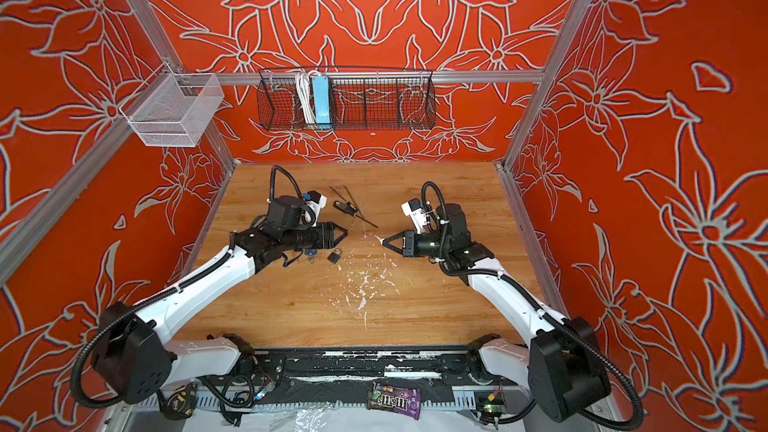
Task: Unlock with the key
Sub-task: 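Lower the left gripper onto the small dark padlock and close on it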
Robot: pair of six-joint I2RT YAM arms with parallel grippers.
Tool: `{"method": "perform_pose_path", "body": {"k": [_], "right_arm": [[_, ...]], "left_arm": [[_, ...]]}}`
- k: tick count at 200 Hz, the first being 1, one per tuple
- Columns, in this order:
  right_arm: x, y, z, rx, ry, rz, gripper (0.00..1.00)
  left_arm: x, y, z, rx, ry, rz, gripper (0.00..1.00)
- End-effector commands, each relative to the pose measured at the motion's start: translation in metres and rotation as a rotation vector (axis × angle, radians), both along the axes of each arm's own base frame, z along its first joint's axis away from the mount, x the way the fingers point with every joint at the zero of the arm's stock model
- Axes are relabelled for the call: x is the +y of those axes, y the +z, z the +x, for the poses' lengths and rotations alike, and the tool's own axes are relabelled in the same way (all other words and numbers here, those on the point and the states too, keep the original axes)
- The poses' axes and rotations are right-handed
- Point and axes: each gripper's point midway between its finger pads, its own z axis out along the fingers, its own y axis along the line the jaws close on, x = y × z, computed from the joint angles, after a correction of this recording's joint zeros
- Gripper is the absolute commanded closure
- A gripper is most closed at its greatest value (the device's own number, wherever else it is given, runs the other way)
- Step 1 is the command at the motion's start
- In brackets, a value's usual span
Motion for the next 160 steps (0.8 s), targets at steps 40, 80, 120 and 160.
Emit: {"method": "perform_pose_path", "body": {"k": [40, 80, 120, 160], "right_arm": [[0.0, -0.041, -0.012, 0.148, -0.105, -0.068, 1.0], [0.006, -0.051, -0.018, 0.163, -0.117, -0.082, 1.0], [0.009, -0.057, -0.019, 0.177, -0.106, -0.079, 1.0], [0.009, -0.057, -0.019, 0.169, -0.11, -0.081, 1.0]], "left_arm": [[0.035, -0.081, 0.025, 0.234, 0.221, 0.265, 0.37], [0.035, -0.113, 0.038, 0.295, 0.227, 0.344, 0.37], [0.028, -0.141, 0.042, 0.351, 0.194, 0.375, 0.37], [0.029, -0.157, 0.041, 0.39, 0.193, 0.421, 0.37]]}}
